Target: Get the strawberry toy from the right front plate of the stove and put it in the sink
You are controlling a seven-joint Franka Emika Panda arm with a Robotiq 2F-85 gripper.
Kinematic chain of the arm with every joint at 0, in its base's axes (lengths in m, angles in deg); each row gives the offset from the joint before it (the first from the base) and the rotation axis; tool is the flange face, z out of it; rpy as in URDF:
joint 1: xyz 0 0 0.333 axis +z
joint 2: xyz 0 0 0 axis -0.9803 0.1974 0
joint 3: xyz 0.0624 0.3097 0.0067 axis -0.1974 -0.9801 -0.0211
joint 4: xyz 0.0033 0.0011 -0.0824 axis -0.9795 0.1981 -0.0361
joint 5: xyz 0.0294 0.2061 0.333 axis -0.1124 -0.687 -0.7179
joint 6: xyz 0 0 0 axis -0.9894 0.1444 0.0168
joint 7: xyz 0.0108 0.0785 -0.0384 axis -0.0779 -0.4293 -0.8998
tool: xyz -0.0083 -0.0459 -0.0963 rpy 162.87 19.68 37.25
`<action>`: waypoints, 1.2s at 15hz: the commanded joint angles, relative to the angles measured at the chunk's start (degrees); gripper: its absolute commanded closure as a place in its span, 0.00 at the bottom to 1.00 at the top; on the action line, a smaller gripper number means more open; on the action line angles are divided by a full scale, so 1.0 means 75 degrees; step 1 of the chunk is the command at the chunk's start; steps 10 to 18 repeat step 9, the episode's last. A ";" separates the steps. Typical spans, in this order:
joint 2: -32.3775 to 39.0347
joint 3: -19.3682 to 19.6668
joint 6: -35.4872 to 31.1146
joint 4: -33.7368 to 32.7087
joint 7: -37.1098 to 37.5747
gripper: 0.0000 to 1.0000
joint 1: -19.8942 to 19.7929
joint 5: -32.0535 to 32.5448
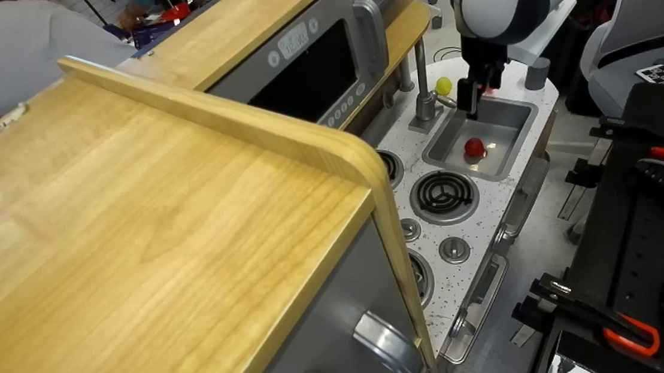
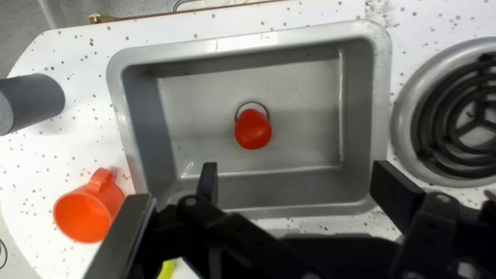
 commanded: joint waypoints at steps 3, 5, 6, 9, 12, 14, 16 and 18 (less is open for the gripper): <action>-0.1030 0.0014 0.0214 0.0632 0.0289 0.00 0.0289 0.0020; -0.1287 0.0011 0.0273 0.0767 0.0328 0.00 0.0364 0.0023; -0.1236 0.0014 0.0272 0.0752 0.0327 0.00 0.0349 0.0022; -0.1092 0.0020 0.0253 0.0739 0.0325 0.00 0.0317 0.0020; -0.1092 0.0020 0.0253 0.0739 0.0325 0.00 0.0317 0.0020; -0.1092 0.0020 0.0253 0.0739 0.0325 0.00 0.0317 0.0020; -0.1092 0.0020 0.0253 0.0739 0.0325 0.00 0.0317 0.0020; -0.1092 0.0020 0.0253 0.0739 0.0325 0.00 0.0317 0.0020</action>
